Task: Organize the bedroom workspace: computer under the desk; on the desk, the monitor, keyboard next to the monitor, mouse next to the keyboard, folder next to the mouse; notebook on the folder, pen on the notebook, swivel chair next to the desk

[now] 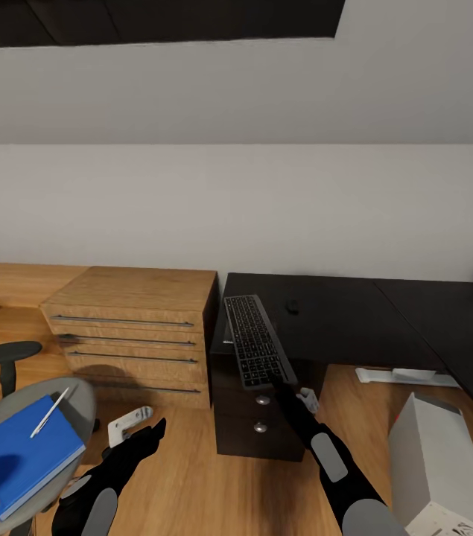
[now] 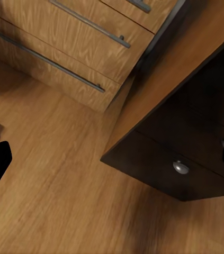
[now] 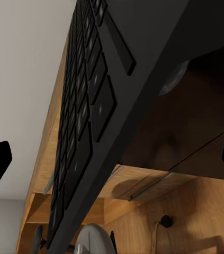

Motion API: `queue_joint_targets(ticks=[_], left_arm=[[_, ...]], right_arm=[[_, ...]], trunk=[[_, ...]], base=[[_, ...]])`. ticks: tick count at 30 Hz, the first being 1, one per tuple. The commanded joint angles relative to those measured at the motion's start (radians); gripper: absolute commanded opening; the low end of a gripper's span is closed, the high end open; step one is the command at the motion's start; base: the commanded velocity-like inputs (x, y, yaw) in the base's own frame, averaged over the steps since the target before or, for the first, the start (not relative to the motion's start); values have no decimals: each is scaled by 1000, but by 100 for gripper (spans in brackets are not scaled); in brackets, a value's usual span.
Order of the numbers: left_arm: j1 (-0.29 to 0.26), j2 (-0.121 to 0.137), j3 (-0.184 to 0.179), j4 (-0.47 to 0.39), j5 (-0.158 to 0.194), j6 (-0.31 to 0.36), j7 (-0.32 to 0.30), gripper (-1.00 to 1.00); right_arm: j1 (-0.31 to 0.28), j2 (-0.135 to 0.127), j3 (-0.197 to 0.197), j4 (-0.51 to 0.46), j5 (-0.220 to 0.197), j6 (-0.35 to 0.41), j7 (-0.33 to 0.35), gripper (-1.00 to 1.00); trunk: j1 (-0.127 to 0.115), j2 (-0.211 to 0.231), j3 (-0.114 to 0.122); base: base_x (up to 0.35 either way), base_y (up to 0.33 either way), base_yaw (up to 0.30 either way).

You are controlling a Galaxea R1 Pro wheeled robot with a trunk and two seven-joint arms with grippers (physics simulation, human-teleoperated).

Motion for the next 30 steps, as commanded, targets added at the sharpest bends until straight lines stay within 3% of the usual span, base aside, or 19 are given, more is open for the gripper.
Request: queue_joint_targets(ticks=[1,23,24,30], left_arm=[[-1,0,-1,-1,11,2,9,100],[0,1,-1,-1,11,3,10,100],[0,0,-1,-1,11,3,10,100],[-1,0,-1,-1,11,3,10,100]], right_arm=[[-1,1,-6,0,-9,10,4,100],[0,1,-6,-1,-9,11,5,100],[0,1,-6,-1,-9,11,5,-100],[0,1,-6,-2,-9,11,5,-100]], trunk=[[0,-1,-1],[0,-1,-1],[0,-1,-1],[0,-1,-1]], base=[[54,31,0],[22,8,0],[0,0,0],[0,0,0]])
